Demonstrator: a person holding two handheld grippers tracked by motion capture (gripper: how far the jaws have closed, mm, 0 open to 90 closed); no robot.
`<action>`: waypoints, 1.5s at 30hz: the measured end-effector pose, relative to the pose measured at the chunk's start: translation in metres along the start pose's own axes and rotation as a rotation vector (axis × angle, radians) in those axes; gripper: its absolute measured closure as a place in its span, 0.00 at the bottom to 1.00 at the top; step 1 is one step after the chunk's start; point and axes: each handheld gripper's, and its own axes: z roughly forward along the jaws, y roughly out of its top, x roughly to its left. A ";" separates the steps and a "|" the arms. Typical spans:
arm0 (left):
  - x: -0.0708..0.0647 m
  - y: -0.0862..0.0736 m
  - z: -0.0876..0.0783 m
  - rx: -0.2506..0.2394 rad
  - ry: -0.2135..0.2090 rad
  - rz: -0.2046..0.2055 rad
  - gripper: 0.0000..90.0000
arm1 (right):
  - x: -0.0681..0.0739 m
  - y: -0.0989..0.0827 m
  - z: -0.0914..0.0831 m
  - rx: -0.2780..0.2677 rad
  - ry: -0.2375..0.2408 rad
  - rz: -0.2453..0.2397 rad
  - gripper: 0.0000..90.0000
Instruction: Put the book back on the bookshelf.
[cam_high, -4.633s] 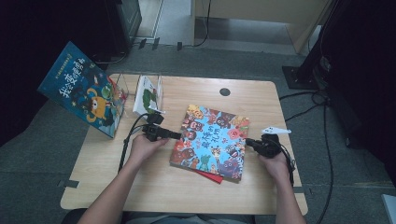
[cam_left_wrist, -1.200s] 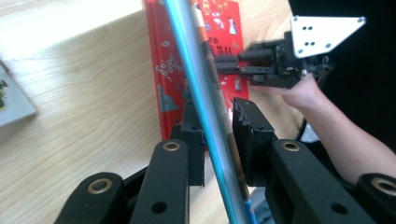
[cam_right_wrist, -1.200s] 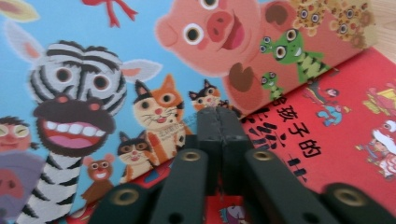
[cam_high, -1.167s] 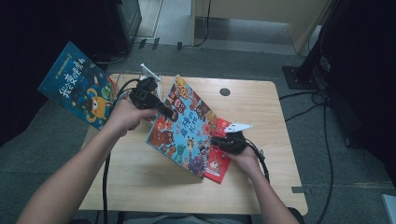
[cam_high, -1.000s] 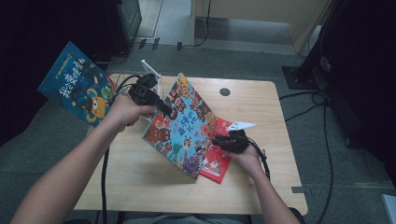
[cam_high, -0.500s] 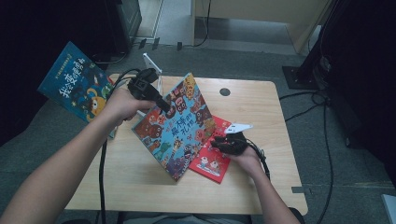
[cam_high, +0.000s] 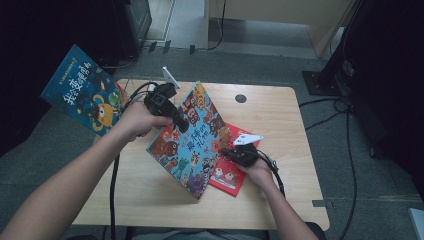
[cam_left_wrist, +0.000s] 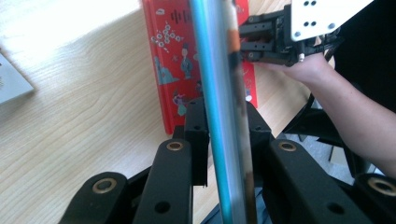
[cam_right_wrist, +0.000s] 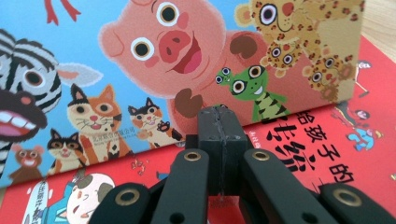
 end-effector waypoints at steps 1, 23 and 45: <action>0.002 -0.001 -0.001 -0.005 -0.003 -0.008 0.88 | 0.000 0.000 0.000 0.001 0.001 0.004 1.00; 0.040 -0.053 -0.063 -0.097 0.009 -0.112 0.90 | -0.016 0.009 -0.007 0.021 0.012 0.027 0.86; 0.088 -0.152 -0.141 -0.258 0.032 -0.287 0.90 | -0.023 0.009 -0.001 0.043 0.002 0.016 0.83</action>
